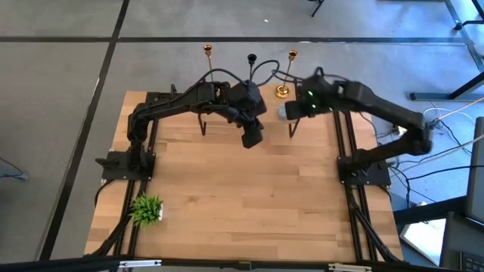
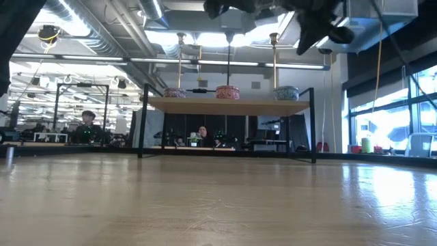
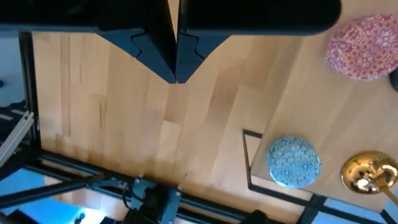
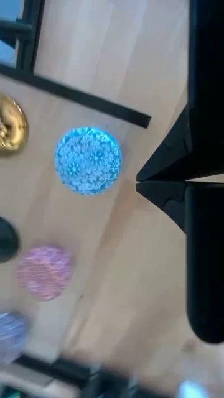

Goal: Pick & Place candle stick holders
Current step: Put the blue scented candle on the shelf

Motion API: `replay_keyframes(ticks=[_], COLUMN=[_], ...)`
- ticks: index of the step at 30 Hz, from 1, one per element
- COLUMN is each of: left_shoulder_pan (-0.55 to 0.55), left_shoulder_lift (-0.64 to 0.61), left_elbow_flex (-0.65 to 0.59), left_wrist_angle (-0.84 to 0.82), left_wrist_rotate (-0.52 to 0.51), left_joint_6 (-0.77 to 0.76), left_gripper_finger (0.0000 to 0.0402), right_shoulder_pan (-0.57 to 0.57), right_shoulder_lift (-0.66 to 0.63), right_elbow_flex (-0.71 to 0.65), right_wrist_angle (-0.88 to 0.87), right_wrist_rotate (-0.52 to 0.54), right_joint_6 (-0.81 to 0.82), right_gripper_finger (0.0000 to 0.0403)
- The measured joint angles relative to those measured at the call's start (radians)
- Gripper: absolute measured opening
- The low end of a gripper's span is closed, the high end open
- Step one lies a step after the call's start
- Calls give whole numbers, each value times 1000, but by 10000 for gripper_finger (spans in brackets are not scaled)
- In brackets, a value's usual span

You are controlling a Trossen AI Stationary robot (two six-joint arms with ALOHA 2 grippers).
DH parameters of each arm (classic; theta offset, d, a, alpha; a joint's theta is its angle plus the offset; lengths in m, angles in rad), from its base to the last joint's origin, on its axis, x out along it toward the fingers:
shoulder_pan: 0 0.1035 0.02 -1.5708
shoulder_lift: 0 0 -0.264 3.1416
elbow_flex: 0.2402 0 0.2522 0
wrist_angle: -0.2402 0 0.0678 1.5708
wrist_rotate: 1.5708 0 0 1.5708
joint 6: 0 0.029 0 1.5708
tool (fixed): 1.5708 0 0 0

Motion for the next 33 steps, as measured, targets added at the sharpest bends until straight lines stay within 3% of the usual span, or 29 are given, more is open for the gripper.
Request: replay_keyframes(ticks=[3, 10, 14, 21, 33], left_shoulder_pan=[0, -23, -37, -46, -45], left_shoulder_lift=[0, -1, -3, -3, -3], left_elbow_flex=[0, -1, -1, -1, -1], left_wrist_angle=[-23, -70, -98, -99, -100], left_wrist_rotate=[-2, -40, -50, -63, -63], left_joint_6=[6, 7, 8, 9, 17], left_gripper_finger=[3, 2, 2, 2, 1], right_shoulder_pan=[-31, -35, -20, 34, 47], right_shoulder_lift=[92, 207, 228, 231, 257], right_elbow_flex=[85, 169, 170, 170, 129], right_wrist_angle=[-64, -201, -240, -246, -219], right_wrist_rotate=[-68, -70, -73, 48, 59], right_joint_6=[-96, -201, -240, -271, -259], right_gripper_finger=[1, 0, 0, 0, 0])
